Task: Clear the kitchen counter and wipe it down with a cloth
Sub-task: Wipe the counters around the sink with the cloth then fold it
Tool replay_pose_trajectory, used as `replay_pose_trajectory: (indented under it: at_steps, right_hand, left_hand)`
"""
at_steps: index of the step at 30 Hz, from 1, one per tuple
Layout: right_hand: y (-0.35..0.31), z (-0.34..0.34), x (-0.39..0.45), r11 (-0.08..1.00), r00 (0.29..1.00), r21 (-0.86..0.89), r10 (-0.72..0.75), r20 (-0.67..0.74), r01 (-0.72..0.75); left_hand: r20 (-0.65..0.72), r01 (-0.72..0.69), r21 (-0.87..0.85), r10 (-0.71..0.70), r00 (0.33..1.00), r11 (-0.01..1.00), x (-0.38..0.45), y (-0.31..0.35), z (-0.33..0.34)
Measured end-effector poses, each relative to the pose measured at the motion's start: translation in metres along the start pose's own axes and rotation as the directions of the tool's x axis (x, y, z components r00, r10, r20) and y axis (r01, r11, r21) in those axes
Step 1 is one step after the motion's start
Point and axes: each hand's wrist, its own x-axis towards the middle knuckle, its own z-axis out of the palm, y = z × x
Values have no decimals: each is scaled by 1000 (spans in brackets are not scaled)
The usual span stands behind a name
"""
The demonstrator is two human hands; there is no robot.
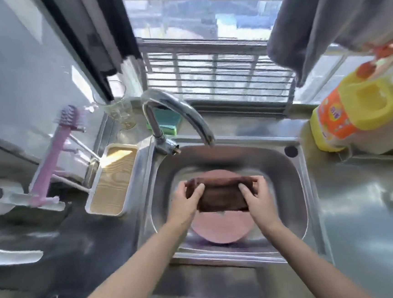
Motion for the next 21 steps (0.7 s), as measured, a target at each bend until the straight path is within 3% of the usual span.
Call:
replay_pose_trajectory:
  at_steps: [4,10,14,17,21]
  right_hand:
    - [-22,-43,80,999,998,-32,-23,-53,21]
    - [-34,-62,179,1000,1000,-13,7,4,-7]
    - [-29,-57,213,998,999,-61,-8,-43,5]
    - [-22,-53,223,984,993,-178,-29,-113,9]
    - [-5,-49,229,887,978,-459,-137,-159,50]
  left_hand:
    - [-43,-32,-74,29,999,997,43,45,68]
    - [-267,-110,-15,102,958,994,117,76,127]
    - [-380,-112,-32,92,920,993,148,79,147]
    - [-375,-102,152,152,915,983,168,77,153]
    - [-335,-106,491,300,893,864,184,69,155]
